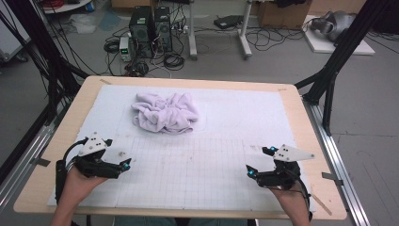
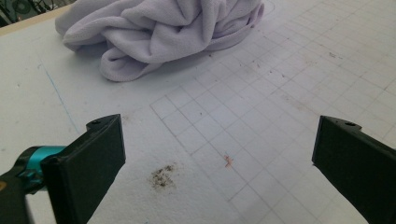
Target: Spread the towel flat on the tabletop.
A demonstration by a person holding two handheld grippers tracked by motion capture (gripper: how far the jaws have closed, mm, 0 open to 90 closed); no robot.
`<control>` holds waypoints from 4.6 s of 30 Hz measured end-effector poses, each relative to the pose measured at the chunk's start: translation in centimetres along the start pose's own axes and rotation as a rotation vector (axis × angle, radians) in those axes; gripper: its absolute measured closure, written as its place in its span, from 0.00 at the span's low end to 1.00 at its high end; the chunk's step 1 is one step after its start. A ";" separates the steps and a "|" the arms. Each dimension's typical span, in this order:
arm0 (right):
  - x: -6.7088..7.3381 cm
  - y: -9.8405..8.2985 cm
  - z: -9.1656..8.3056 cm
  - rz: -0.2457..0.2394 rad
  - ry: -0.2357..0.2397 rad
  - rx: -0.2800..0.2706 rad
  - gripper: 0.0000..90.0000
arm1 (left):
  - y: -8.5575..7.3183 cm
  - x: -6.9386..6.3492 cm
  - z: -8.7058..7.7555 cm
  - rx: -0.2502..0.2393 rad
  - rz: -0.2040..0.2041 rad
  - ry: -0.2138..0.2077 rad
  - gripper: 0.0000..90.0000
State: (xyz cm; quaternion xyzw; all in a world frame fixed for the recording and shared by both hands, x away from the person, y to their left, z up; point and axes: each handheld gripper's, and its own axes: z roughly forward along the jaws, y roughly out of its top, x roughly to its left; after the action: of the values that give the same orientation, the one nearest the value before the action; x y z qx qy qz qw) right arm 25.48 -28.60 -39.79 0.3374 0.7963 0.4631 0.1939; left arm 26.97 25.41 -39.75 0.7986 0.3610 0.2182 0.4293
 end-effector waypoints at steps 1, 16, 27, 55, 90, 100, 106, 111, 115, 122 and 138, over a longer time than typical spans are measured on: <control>0.0 0.1 0.1 -0.002 0.003 -0.002 0.12 | 0.0 0.0 0.0 -0.001 0.000 -0.001 0.03; -0.1 4.8 4.7 -0.078 0.083 0.032 0.12 | 0.9 0.3 0.6 -0.005 0.006 -0.045 0.12; 0.2 8.6 8.4 -0.125 0.102 0.041 0.12 | 2.7 0.9 2.3 0.005 0.008 -0.041 0.17; 0.7 11.9 21.9 -0.160 0.229 0.183 0.53 | 5.3 4.1 12.4 0.085 -0.018 -0.037 0.56; 4.3 8.4 10.5 -0.288 0.383 0.160 0.96 | 3.1 -3.7 2.3 0.022 0.160 -0.176 0.93; 5.6 6.2 7.7 -0.273 0.437 0.117 0.70 | 1.9 -3.4 0.8 0.047 0.153 -0.179 0.52; 3.7 7.2 9.6 -0.249 0.329 0.127 0.53 | 2.4 -2.2 3.7 0.071 0.113 -0.141 0.47; 3.3 6.6 13.8 -0.216 0.322 0.215 0.49 | 2.5 -2.3 6.8 0.136 0.127 -0.127 0.47; 3.1 5.6 16.3 -0.209 0.321 0.278 0.63 | 2.1 -1.9 8.5 0.188 0.130 -0.132 0.63; 2.8 5.2 16.1 -0.217 0.360 0.261 0.96 | 2.0 -2.1 8.9 0.198 0.145 -0.157 0.90; 5.1 3.3 7.6 -0.244 0.411 0.249 0.96 | 1.1 -4.4 4.6 0.123 0.190 -0.230 0.92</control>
State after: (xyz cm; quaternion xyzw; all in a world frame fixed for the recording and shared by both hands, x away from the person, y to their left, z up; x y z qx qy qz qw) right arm 27.82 -19.17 -40.72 0.1589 0.9046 0.3936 0.0395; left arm 27.56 19.21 -41.41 0.8737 0.2449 0.1422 0.3956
